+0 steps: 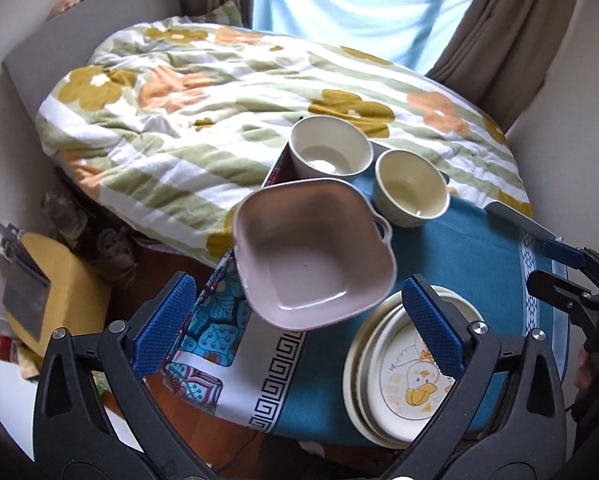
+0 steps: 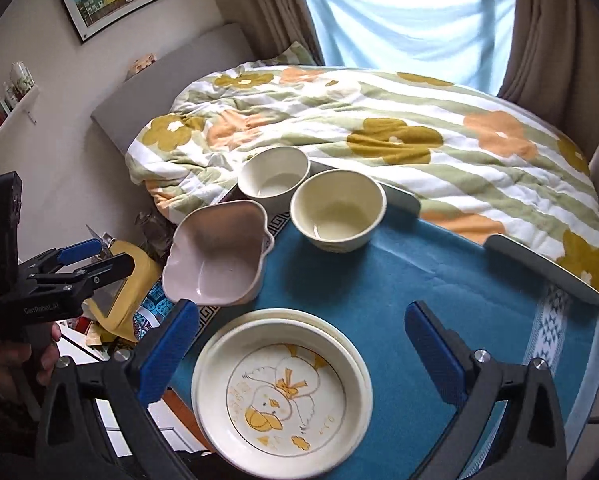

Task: Organize plates and bowls

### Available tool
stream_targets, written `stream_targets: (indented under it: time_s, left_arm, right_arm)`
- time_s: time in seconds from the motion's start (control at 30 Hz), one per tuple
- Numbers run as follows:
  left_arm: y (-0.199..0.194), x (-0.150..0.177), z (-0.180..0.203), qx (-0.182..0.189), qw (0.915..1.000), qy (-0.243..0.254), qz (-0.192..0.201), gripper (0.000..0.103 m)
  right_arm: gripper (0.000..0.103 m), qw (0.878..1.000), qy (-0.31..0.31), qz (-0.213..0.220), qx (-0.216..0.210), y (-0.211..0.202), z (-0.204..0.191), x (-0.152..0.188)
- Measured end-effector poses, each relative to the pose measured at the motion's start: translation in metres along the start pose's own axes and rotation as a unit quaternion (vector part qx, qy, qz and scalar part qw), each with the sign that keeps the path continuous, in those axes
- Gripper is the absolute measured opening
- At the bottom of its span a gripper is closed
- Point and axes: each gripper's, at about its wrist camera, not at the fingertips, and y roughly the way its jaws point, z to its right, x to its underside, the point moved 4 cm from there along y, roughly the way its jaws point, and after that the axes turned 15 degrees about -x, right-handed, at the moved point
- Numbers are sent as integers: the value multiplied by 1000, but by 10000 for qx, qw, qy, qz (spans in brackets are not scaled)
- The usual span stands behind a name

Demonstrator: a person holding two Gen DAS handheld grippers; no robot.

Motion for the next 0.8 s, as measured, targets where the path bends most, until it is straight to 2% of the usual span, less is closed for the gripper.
stream_targets:
  time_s: [0.13,0.17,0.27,0.33,0.43,0.5,0.53,0.57,0.63,0.7,0.73,0.8]
  left_arm:
    - [41,3,-13,197,9984,-193,-486,98]
    - [52,4,-13,238,9976,-216,-610,94]
    - [85,10,-10,370,9943,-196,-981,73]
    - [103,13,-7,366,9925,-179,-1156,67]
    - [120,11,-8,368,9912,-198,-1256,61]
    - [128,8,-7,398,9908,-168,-1285,51]
    - [131,6,-6,396,9908,-130,-1285,48]
    - [133,5,-5,386,9911,-91,-1272,45]
    - [137,1,-4,370,9913,-29,-1265,31]
    - [141,-1,-4,396,9909,32,-1288,18]
    - [143,-2,-4,356,9908,79,-1302,17]
    - [143,-3,-4,283,9914,172,-1268,15]
  right_arm:
    - [103,9988,130,-461,-18,54,3,-12]
    - [103,9983,178,-554,-102,67,4,-14]
    - [103,9958,338,-819,-249,104,11,-19]
    - [102,9944,334,-961,-285,125,13,-19]
    - [88,9922,317,-1152,-348,150,14,-19]
    - [70,9909,339,-1229,-420,161,15,-20]
    - [68,9904,360,-1259,-435,166,16,-21]
    - [60,9899,397,-1286,-452,171,17,-21]
    - [48,9887,476,-1325,-522,178,19,-20]
    - [26,9877,491,-1372,-562,183,20,-19]
    - [25,9874,486,-1406,-543,185,20,-18]
    - [17,9881,412,-1427,-413,188,21,-17]
